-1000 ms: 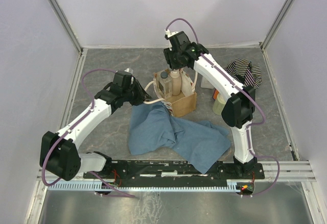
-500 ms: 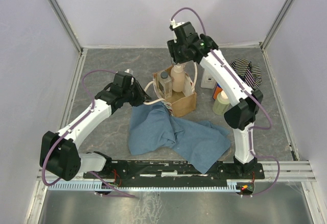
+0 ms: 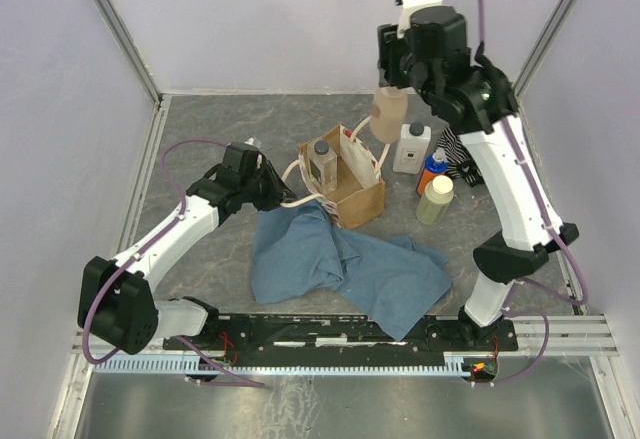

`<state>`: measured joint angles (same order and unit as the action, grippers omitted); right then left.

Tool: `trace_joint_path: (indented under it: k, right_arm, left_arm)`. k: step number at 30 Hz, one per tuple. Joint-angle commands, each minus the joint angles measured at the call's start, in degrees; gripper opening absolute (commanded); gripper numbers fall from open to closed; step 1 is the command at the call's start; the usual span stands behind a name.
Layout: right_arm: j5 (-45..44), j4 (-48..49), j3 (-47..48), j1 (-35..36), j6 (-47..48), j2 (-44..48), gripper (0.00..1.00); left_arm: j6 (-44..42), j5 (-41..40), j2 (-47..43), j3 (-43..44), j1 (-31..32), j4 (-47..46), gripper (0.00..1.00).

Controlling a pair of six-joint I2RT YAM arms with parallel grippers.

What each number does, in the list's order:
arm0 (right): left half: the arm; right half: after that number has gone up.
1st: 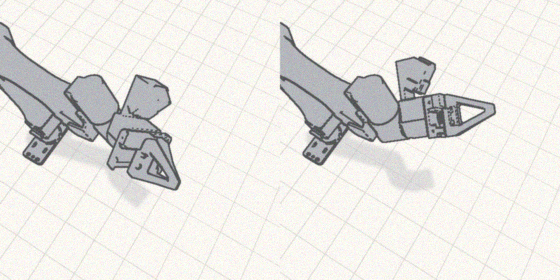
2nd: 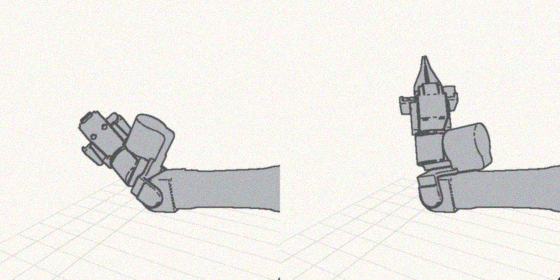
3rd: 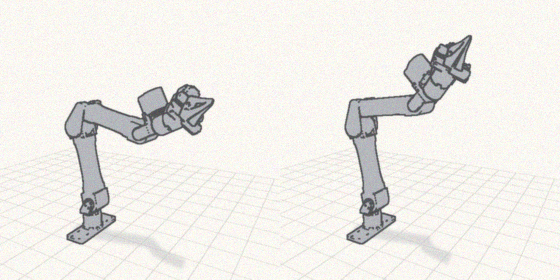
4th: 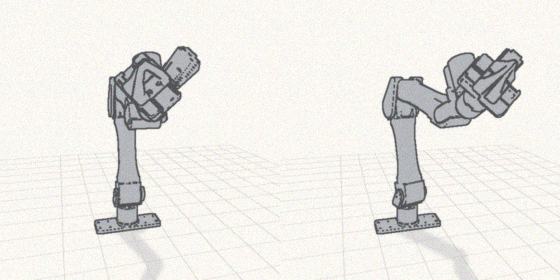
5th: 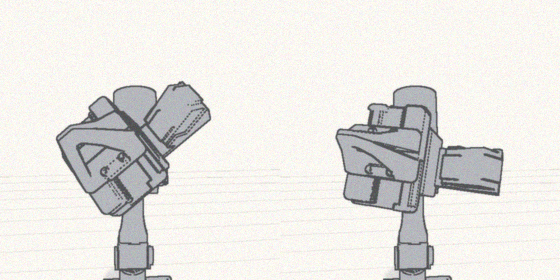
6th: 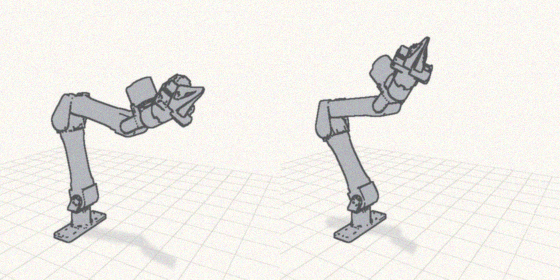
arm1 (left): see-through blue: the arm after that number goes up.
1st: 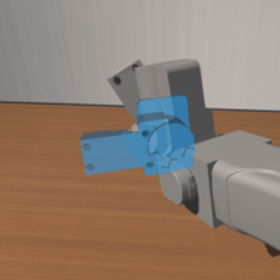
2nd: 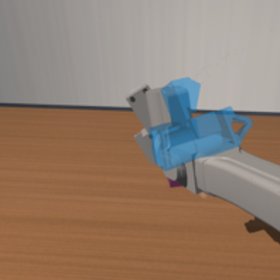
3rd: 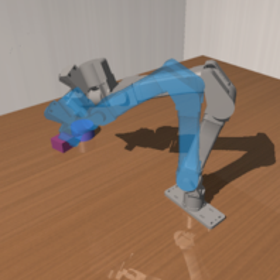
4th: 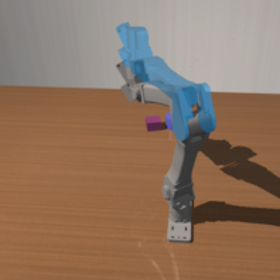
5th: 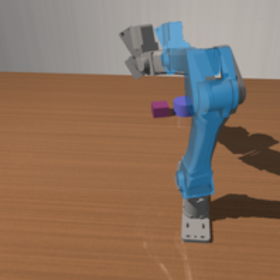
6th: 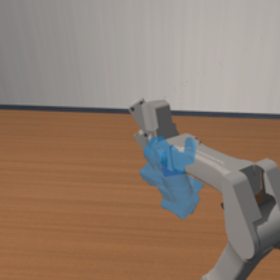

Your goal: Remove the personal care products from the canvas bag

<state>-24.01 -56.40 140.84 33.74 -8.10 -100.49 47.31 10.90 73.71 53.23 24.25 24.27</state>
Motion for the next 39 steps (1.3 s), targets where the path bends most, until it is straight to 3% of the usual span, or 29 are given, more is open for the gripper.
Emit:
trace_joint_path:
  k: [1, 12, 22, 32, 39]
  right_arm:
    - [-9.28, 8.42, 3.01, -0.13, 4.87, 3.31, 0.45]
    - [-10.33, 10.31, -10.49, -3.34, 2.08, 9.58, 0.46]
    - [-6.14, 14.02, -28.85, -5.68, -3.74, 15.15, 0.46]
    - [-2.04, 18.78, -40.45, -8.61, -7.81, 14.95, 0.44]
    - [-1.32, 27.56, -51.33, -10.29, -7.99, 14.71, 0.44]
  left_arm:
    - [-0.05, 1.49, -1.64, -0.01, 0.19, -1.22, 0.28]
    - [0.17, 1.71, -1.56, -0.65, 0.26, -1.6, 0.28]
    - [0.66, 2.07, -1.69, -1.72, 0.25, -2.23, 0.28]
    - [0.33, 1.67, -2.61, -1.73, 0.21, -1.33, 0.28]
    - [0.03, 1.35, -2.87, -1.5, 0.23, -0.6, 0.28]
